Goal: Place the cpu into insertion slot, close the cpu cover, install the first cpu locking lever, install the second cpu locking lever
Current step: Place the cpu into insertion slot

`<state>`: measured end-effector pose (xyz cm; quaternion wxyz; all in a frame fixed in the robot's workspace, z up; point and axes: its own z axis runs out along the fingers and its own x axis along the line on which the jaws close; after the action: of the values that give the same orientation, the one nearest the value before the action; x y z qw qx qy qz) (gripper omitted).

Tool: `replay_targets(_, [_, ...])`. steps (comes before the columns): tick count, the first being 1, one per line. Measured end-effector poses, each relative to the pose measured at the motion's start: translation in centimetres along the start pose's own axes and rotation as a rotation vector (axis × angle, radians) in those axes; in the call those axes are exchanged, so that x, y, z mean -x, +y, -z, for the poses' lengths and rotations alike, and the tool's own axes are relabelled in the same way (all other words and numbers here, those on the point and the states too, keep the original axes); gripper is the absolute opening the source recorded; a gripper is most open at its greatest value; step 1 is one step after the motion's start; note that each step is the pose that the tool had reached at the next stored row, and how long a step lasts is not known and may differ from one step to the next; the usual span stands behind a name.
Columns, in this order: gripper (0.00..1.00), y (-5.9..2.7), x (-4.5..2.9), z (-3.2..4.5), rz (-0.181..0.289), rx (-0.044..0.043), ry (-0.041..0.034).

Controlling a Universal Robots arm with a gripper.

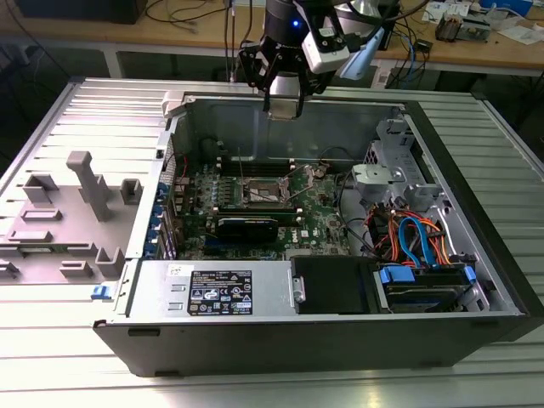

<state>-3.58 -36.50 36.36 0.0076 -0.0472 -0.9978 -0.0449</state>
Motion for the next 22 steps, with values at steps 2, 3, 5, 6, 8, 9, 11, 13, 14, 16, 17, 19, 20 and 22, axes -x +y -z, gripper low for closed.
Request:
replay_targets(2, [0.54, 0.0, 0.0, -0.01, -0.007, 0.0002, -0.0007])
replay_targets(3, [0.54, -0.01, 0.01, -0.01, -0.014, 0.0004, -0.0013])
replay_targets(5, [0.54, -0.01, 0.0, -0.01, -0.031, 0.0007, -0.0028])
replay_targets(6, [0.54, -0.01, 0.0, -0.01, -0.04, 0.0008, -0.0036])
replay_targets(8, [0.54, -0.01, 0.0, -0.01, -0.04, 0.0009, -0.0036])
replay_targets(9, [0.54, -0.01, 0.0, -0.01, -0.04, 0.0009, -0.0037])
replay_targets(11, [0.54, -0.01, 0.0, -0.01, -0.041, 0.0009, -0.0037])
replay_targets(13, [0.54, -0.01, 0.0, -0.01, -0.044, 0.001, -0.0039])
replay_targets(14, [0.54, -0.01, 0.0, -0.01, -0.045, 0.001, -0.0041])
replay_targets(16, [0.54, -0.01, 0.0, -0.01, -0.048, 0.0011, -0.0044])
replay_targets(17, [0.54, -0.01, 0.0, -0.01, -0.049, 0.0011, -0.0045])
replay_targets(19, [0.54, -0.01, 0.0, -0.01, -0.052, 0.0011, -0.0047])
replay_targets(20, [0.54, -0.01, 0.0, -0.01, -0.054, 0.0011, -0.0049])
replay_targets(22, [0.54, -0.05, -0.01, -0.01, -0.056, 0.0013, -0.0051])
